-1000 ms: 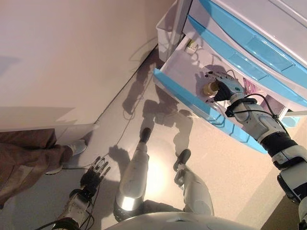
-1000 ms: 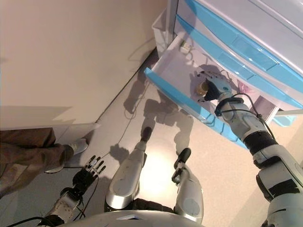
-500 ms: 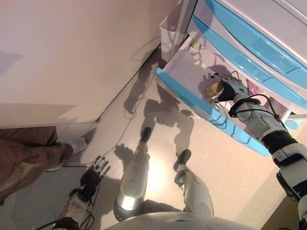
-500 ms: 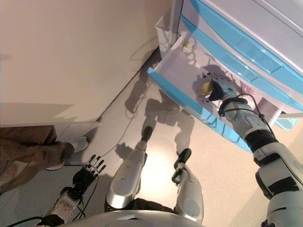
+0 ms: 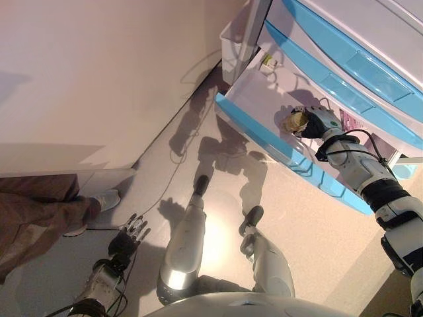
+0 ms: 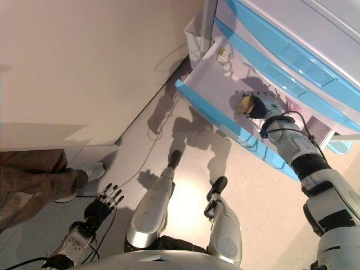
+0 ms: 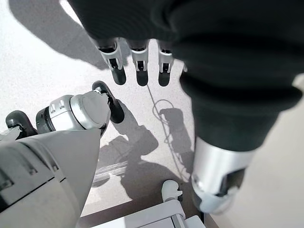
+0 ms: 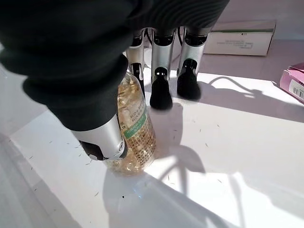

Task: Open the drawer and pick up the medicine

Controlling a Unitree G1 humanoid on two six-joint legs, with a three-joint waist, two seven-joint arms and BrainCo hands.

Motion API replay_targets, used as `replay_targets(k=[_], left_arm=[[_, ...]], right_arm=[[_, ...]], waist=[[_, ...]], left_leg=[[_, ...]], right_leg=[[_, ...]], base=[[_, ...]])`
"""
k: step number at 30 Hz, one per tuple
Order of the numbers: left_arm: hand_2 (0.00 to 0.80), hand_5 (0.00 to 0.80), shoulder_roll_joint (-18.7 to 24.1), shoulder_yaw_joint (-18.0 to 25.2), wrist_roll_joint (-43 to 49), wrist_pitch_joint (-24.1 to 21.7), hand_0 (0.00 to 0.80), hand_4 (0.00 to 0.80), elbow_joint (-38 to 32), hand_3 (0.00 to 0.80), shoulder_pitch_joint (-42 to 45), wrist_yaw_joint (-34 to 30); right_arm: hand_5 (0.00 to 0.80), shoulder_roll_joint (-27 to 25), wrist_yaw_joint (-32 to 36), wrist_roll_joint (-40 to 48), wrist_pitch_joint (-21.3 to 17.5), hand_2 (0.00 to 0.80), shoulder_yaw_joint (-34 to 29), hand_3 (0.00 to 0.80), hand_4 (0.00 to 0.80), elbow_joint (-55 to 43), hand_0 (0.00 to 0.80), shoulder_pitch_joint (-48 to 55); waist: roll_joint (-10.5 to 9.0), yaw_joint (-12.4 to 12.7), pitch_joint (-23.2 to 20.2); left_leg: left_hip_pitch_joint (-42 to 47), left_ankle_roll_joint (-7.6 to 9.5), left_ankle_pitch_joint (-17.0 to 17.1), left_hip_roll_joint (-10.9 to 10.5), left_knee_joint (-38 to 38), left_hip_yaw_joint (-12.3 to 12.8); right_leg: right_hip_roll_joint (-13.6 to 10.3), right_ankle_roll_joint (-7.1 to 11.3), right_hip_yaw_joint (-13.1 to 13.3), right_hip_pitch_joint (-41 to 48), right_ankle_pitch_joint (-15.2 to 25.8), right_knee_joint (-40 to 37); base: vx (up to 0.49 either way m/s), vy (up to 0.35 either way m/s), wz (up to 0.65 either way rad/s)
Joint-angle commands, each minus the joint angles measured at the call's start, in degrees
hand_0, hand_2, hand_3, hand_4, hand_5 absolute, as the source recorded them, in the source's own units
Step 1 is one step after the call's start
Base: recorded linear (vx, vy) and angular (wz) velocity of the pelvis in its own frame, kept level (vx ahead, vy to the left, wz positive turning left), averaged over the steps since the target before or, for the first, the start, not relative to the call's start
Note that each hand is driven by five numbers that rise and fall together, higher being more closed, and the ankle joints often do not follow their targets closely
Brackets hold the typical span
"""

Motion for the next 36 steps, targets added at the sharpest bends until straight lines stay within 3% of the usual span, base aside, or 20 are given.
replay_targets(k=[1, 13, 22, 36], left_arm=[[0.000, 0.000, 1.8, -2.2, 1.3, -0.2, 0.000, 0.000, -2.0, 0.000, 4.3, -0.9], [0.000, 0.000, 1.9, -1.3, 1.9, -0.3, 0.000, 0.000, -3.1, 0.000, 5.2, -0.7], [0.000, 0.000, 0.8, 0.4, 2.7, -0.8, 0.000, 0.000, -3.5, 0.000, 5.8, -0.6], [0.000, 0.000, -1.5, 1.2, 3.7, -1.6, 0.000, 0.000, -2.1, 0.000, 5.5, -0.6]], right_arm=[[0.800, -1.5, -0.7, 1.6, -1.8, 0.800, 2.6, 0.800, 0.800, 0.5, 0.800, -4.8], [0.800, -2.7, -2.0, 0.1, -4.8, 0.800, 1.7, 0.800, 0.800, -5.3, 0.800, -3.2], [0.800, -5.1, 0.5, -3.7, -7.7, 0.800, -3.2, 0.800, 0.800, -24.2, 0.800, 1.1], [0.800, -9.5, 10.1, 0.4, -13.3, 0.800, -9.9, 0.800, 0.800, -49.0, 0.800, 7.0]], waist=[[0.85, -0.4, -1.3], [0.28, -0.8, -1.3], [-1.01, -2.5, -2.0], [-2.31, -5.4, -6.7]], left_leg=[[-4.5, 2.24, -6.6, -2.5, 7.4, 1.7], [-3.3, 2.20, -6.6, -2.3, 6.7, 1.8], [-0.2, 2.05, -6.4, -1.8, 4.5, 2.8], [4.4, 1.61, -6.7, -0.7, 0.6, 5.1]], right_leg=[[-0.3, 0.31, 1.4, -4.4, 2.2, 4.1], [0.0, 0.57, 1.6, -3.4, 2.4, 3.6], [0.1, 1.22, 2.5, -1.2, 2.4, 2.5], [0.8, 1.80, 4.7, 2.1, 2.1, -0.5]], base=[[0.000, 0.000, 0.00], [-0.001, 0.000, 0.00], [-0.010, -0.004, -0.03], [-0.007, 0.003, -0.10]])
